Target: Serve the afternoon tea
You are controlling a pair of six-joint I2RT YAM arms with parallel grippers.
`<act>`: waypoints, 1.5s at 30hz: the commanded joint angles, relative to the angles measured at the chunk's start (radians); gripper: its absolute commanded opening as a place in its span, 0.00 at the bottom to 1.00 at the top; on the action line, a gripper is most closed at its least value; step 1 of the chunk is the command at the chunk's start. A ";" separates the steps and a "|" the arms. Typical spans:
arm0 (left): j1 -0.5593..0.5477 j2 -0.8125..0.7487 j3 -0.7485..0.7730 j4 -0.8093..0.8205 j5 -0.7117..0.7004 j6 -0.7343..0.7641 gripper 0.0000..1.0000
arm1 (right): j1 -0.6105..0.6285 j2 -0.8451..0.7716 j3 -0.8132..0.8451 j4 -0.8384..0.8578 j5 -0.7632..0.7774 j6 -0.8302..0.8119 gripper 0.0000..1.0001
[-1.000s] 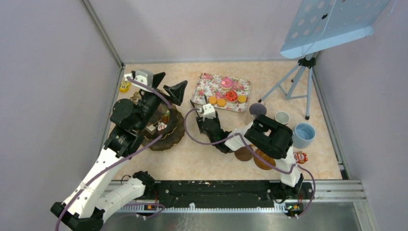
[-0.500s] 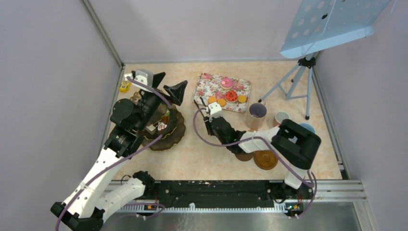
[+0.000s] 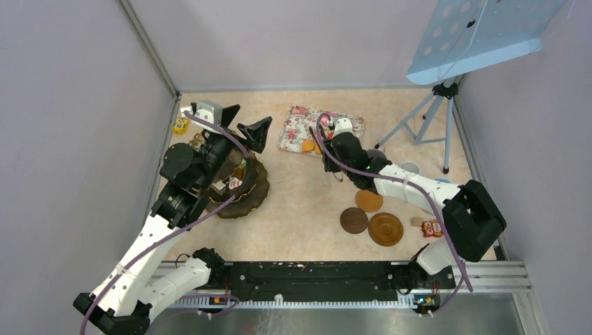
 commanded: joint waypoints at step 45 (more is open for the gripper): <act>-0.011 -0.010 -0.003 0.042 -0.009 -0.002 0.99 | -0.241 0.222 0.437 -0.544 -0.120 -0.042 0.52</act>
